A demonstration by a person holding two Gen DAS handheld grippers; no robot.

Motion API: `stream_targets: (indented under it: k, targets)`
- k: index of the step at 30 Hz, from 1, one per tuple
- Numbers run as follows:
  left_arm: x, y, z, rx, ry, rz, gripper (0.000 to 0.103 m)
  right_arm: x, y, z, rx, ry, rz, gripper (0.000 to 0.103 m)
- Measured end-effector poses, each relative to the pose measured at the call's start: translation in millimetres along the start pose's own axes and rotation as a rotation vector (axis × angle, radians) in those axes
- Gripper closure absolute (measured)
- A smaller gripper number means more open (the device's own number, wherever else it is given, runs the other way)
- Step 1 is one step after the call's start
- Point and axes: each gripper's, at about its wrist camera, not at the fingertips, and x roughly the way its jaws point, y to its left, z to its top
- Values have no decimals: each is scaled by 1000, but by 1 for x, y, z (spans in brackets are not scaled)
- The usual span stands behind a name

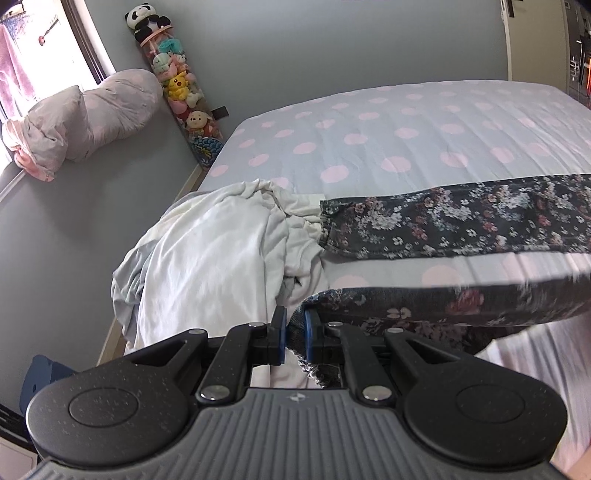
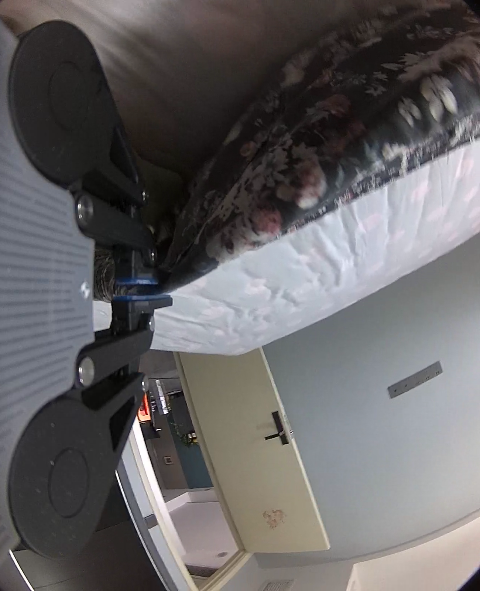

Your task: Fold clothes

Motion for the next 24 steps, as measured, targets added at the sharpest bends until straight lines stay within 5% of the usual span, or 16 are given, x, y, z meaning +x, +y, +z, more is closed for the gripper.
stream_targets:
  k: [17,24]
  targets:
    - [186,-32,129,159,193,45,95,150,-16,110,42,119,75,98]
    - [278,-57,168,231,281,42,95,226,12,141,-1,208,139,98]
